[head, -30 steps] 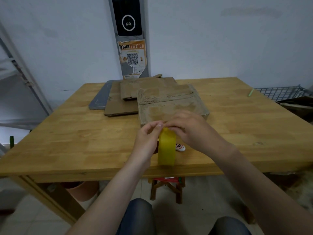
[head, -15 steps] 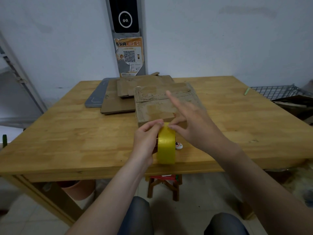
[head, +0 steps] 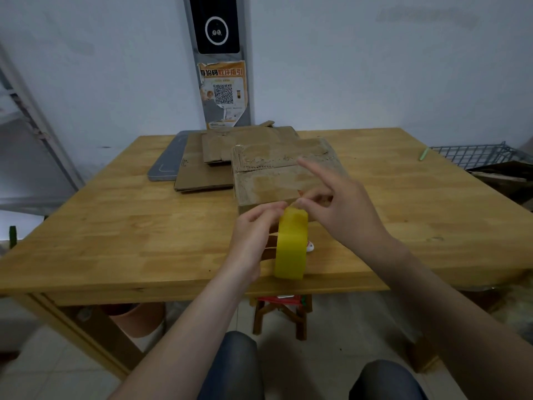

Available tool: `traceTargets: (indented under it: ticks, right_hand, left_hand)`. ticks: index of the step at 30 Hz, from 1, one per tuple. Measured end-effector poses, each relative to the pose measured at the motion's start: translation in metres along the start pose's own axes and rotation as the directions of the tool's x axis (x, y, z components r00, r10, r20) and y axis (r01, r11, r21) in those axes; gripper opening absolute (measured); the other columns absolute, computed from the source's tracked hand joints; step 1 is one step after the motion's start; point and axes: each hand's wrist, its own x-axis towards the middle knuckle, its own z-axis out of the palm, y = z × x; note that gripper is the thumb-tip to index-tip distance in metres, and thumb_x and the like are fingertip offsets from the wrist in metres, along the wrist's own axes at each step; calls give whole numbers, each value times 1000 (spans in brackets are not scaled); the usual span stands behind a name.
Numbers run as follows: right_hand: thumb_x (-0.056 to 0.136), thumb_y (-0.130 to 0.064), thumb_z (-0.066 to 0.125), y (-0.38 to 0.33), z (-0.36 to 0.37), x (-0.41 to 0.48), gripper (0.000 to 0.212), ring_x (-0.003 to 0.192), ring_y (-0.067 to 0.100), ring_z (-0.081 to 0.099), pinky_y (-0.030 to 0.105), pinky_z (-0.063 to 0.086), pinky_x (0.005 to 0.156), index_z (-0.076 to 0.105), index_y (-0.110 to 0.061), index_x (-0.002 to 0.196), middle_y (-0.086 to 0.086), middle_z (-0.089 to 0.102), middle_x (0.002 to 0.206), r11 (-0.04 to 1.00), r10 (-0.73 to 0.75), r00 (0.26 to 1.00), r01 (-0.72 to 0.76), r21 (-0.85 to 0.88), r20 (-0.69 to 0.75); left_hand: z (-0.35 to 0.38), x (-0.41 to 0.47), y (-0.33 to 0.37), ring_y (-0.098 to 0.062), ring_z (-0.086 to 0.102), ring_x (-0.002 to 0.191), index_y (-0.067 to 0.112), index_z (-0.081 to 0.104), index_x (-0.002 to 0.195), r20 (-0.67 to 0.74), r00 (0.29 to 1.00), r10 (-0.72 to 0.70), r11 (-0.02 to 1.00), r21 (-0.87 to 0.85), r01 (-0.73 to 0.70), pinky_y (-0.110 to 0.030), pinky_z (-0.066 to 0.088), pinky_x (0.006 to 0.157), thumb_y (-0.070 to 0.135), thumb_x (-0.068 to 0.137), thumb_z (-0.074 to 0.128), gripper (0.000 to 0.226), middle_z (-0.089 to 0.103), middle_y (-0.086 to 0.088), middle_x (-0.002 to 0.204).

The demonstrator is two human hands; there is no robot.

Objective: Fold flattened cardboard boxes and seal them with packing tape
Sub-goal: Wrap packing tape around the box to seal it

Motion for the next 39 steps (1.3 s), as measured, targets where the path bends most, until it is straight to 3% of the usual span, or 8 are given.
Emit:
traceTargets:
  ticks: [5,11,14,20,24,27,33,39]
  right_hand:
    - [89,-17,77,-6,0,0,76,81,3,68,29,56,85,41,-39,152,-14,74,77,987,111,994,-112,113,20]
    - [94,-30,69,-2,-2,1,87,96,11,52,29,49,81,10,-59,152,-10,67,100,926,-177,967,226,-302,183]
    - [95,-27,69,9,-7,1,79,85,20,53,35,50,65,22,-47,155,4,60,101,780,-401,892,451,-433,208]
    - [98,-18,70,23,-5,-5,54,85,27,59,37,45,71,52,-31,147,14,64,110,638,-660,748,602,-480,62]
    - [93,-25,72,22,4,-1,52,90,25,63,42,50,76,56,-30,142,6,71,107,815,-540,841,515,-265,-27]
    - [84,-28,79,12,5,-2,63,94,14,59,31,47,83,55,-33,142,-15,75,106,966,-258,966,258,3,9]
    - [70,-45,86,5,1,5,15,105,10,55,32,48,87,72,-43,75,-15,59,105,989,116,984,-127,77,132]
    - [82,-31,82,2,13,4,3,107,16,44,4,27,83,80,-28,82,-10,61,102,998,-19,990,26,-49,141]
  left_hand:
    - [2,-2,-2,-24,76,92,26,80,97,-14,1000,16,1000,11,-16,-42,61,78,32,83,83,16,79,0,93]
    - [0,-3,-2,-23,75,90,23,81,99,-51,999,-12,998,-61,9,-37,59,70,35,87,79,17,79,-4,96]
    - [-3,-5,1,-22,75,86,22,81,101,-27,998,-62,995,-85,60,-36,58,68,33,87,78,18,79,-5,97]
    - [-2,-6,7,-19,74,78,21,78,98,25,996,-86,991,-100,88,-35,59,67,27,83,81,17,78,-4,90]
    - [-2,-5,8,-15,72,71,20,77,103,13,998,-56,994,-90,57,-31,57,60,22,86,80,17,76,-2,86]
    - [-4,-5,6,-16,72,76,20,78,101,17,1000,-24,996,-83,26,-32,56,63,20,85,80,16,77,-2,89]
    - [-9,-9,3,-18,72,81,25,78,95,-8,1000,-6,999,-33,5,-35,56,65,21,84,81,11,78,-2,90]
    - [-18,-11,7,-18,74,81,26,81,94,-45,999,25,999,30,-24,-37,59,70,29,82,84,13,79,-2,89]
